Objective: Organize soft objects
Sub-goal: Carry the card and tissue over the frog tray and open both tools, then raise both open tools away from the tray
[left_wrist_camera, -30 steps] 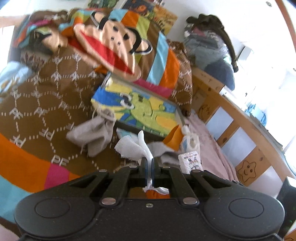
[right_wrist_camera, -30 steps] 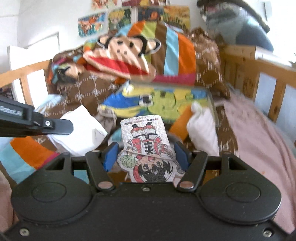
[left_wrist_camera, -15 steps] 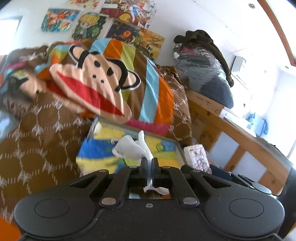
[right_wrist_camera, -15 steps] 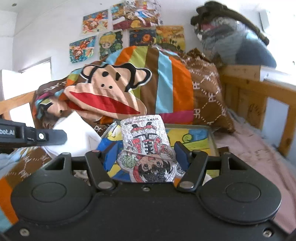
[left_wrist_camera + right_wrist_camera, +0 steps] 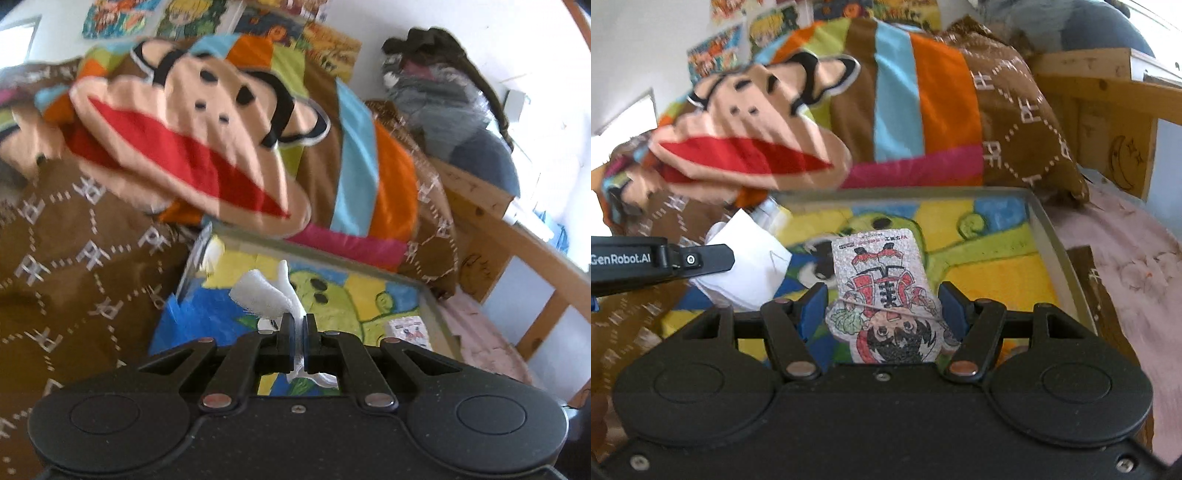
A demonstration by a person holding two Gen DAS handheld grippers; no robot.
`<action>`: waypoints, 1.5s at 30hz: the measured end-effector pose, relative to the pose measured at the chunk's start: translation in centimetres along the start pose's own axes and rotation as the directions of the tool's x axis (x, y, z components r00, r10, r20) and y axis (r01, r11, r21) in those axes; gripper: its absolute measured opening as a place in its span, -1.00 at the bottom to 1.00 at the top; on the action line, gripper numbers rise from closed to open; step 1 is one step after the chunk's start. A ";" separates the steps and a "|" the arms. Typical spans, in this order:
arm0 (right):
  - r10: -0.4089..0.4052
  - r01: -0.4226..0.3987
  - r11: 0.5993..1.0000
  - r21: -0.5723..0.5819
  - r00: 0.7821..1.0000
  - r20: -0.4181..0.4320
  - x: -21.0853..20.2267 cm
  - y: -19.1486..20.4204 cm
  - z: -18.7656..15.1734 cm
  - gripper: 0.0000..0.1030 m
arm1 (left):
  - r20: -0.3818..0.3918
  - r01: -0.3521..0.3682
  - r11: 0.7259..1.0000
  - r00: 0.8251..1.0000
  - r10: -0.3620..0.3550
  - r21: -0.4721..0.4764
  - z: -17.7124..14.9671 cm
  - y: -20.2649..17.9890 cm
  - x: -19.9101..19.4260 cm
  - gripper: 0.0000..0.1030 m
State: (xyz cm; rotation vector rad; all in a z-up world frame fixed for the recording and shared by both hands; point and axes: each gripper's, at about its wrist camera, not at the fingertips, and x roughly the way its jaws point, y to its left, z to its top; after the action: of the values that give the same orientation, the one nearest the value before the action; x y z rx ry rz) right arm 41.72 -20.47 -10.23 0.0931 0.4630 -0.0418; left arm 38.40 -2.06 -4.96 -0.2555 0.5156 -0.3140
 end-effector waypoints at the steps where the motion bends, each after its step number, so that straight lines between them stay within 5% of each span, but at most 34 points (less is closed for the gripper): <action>1: -0.008 0.008 1.000 -0.001 1.000 -0.012 0.9 -0.3 -0.2 0.11 | -0.010 -0.002 1.000 1.000 0.002 -0.001 -0.3 0.1 0.6 -0.94; 16: -0.050 0.043 0.997 -0.059 0.992 -0.113 4.4 -0.7 -1.9 0.14 | -0.165 -0.058 0.998 0.985 0.051 -0.037 -2.8 1.1 4.3 -0.86; 22: -0.028 0.022 0.997 -0.070 0.996 -0.081 2.6 -0.3 -1.2 0.50 | -0.168 -0.089 0.994 0.983 0.078 -0.060 -2.3 1.2 3.6 -0.52; 27: -0.001 -0.001 0.999 -0.047 0.999 -0.045 0.8 -0.1 -0.1 0.76 | -0.137 -0.105 0.992 0.986 0.095 -0.064 -1.0 1.1 1.5 -0.34; 31: 0.014 -0.013 1.000 -0.029 1.000 0.020 -2.6 -0.2 0.9 0.98 | -0.072 -0.112 0.993 0.991 0.109 -0.039 0.3 0.4 -1.3 0.07; 38: 0.010 -0.005 0.999 -0.035 0.991 0.132 -8.9 -0.9 1.3 0.98 | 0.062 -0.117 0.993 0.991 0.115 0.026 1.4 -1.7 -7.2 0.51; 45: -0.011 0.018 1.000 -0.026 0.970 0.242 -15.1 -0.9 -0.5 0.99 | 0.183 -0.120 0.992 0.977 0.109 0.048 -0.1 -3.7 -13.2 0.65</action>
State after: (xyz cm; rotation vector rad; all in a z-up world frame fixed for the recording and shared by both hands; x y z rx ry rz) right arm 27.94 -21.00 -4.01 0.0563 0.2206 -0.0603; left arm 26.59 -0.77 1.92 -0.1943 0.3399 -0.1911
